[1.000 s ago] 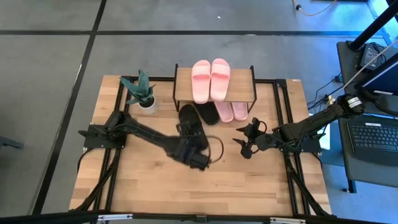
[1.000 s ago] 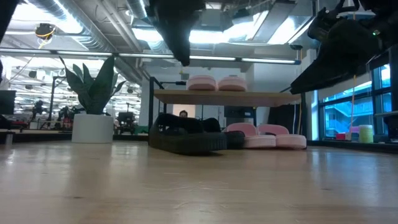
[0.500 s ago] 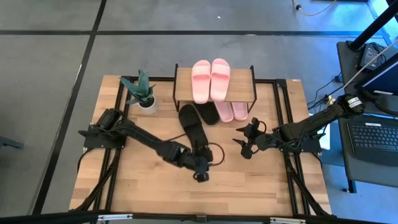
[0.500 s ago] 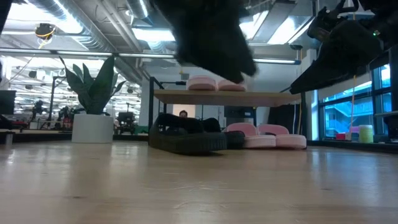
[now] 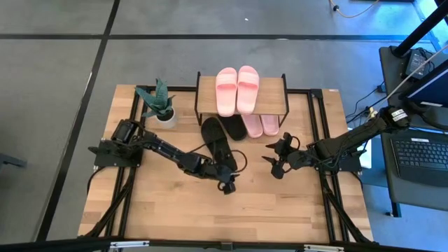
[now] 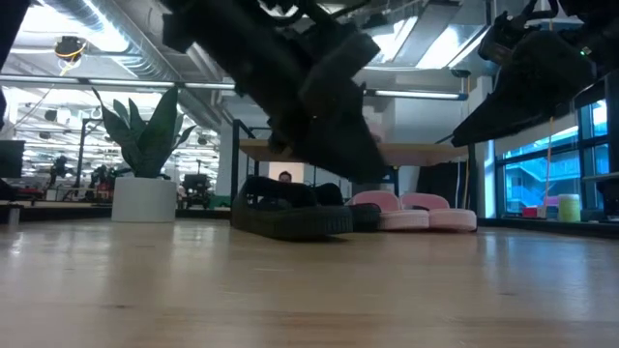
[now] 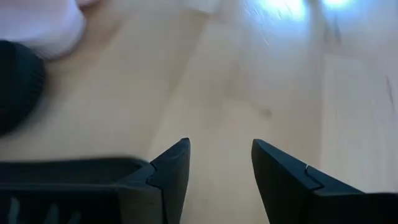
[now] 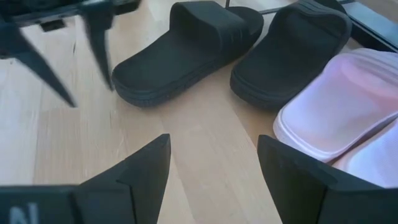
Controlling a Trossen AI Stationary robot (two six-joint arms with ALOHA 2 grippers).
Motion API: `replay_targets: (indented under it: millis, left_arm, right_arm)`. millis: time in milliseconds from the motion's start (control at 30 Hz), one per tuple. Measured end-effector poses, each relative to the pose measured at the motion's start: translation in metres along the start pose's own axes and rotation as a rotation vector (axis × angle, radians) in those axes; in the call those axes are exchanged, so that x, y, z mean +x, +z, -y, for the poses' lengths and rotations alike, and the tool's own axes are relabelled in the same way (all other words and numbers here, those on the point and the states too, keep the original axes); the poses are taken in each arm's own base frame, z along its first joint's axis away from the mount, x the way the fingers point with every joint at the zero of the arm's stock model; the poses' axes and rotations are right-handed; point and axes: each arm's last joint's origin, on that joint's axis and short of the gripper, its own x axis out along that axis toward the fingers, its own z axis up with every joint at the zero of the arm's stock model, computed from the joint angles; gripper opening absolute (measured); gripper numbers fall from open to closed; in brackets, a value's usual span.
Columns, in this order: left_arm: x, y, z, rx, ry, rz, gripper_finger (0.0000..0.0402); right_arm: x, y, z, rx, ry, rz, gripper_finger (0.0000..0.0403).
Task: Pick and place slides into the shelf
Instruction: Put the black slipper under the shelf
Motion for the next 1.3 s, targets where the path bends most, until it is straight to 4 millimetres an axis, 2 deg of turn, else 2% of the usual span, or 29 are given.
replay_targets:
  millis: [400,533,733,1300]
  left_arm:
    - [0.01,-0.002,-0.026,-0.043,0.16,0.029,0.0164]
    - [0.022,-0.013,-0.033,-0.04,0.188,-0.007,0.0164]
    - [0.038,-0.017,-0.034,-0.062,0.176,0.016,0.0164]
    - [0.029,-0.026,-0.016,-0.009,0.119,-0.027,0.0164]
  right_arm:
    - [0.0,0.0,0.0,0.025,0.002,0.003,0.0242]
    - [0.0,0.001,0.0,0.027,0.003,0.006,0.0242]
    - [0.0,0.002,-0.001,0.035,0.006,0.016,0.0242]
    - [0.0,0.002,-0.001,0.039,0.008,0.02,0.0242]
